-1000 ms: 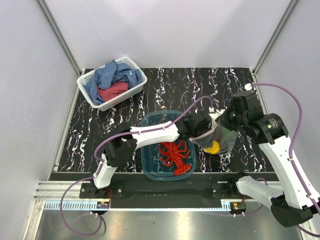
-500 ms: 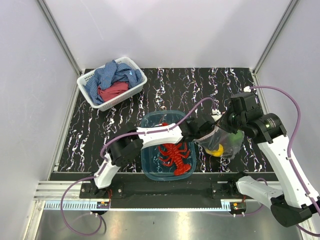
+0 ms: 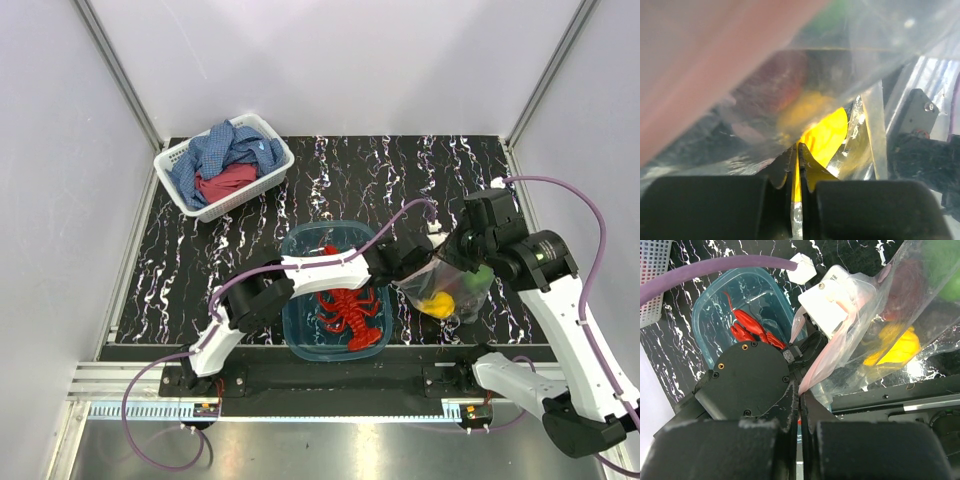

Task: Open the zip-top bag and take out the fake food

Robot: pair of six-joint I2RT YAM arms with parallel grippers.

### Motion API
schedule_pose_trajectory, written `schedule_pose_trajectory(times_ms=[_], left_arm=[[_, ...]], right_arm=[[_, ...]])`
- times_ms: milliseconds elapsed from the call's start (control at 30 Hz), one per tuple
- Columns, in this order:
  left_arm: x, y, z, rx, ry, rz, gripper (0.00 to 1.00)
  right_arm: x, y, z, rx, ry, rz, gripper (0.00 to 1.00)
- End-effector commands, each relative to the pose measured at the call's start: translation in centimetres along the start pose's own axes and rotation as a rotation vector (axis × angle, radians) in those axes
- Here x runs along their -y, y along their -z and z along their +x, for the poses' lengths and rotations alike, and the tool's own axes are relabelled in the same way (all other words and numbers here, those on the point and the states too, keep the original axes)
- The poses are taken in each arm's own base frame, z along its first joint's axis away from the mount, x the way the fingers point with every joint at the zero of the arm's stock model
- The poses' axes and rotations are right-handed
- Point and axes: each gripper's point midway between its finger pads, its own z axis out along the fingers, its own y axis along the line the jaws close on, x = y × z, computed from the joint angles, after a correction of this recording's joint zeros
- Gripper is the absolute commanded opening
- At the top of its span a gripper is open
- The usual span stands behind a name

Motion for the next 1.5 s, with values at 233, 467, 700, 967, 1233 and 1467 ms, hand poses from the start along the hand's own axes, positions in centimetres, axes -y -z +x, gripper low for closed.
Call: schedule_pose_trajectory(times_ms=[233,467,700,967,1233,1467], left_arm=[[-0.2,0.9,2.1,-0.089,-0.009,-0.024,0.18],[-2.3,-0.6,7.9,-0.186,0.0,-0.063,0.57],[-3.4,-3.1,9.9,-0.203,-0.045,-0.164,0.58],[-5.5,-3.6,11.4,-0.241,-0.077,-0.254,0.47],[-2.3,1.8,4.1,-0.179,-0.053,-0.197,0.0],[2.6,7.2,-0.5,-0.183,0.141,-0.03,0.0]], right_arm=[[-2.2,3.0,-1.9,0.096,-0.02,-0.146,0.0],[-1.6,2.1,-0.4,0.053,-0.107,-0.139,0.0],[1.6,0.5,2.8,-0.001,-0.147,-0.084,0.0],[2.9,2.0,2.8,0.029,-0.147,-0.063,0.0],[5.1,3.1,3.3,0.043,-0.065,-0.019,0.0],[6.4,4.0,2.7,0.094,-0.003,0.008,0.0]])
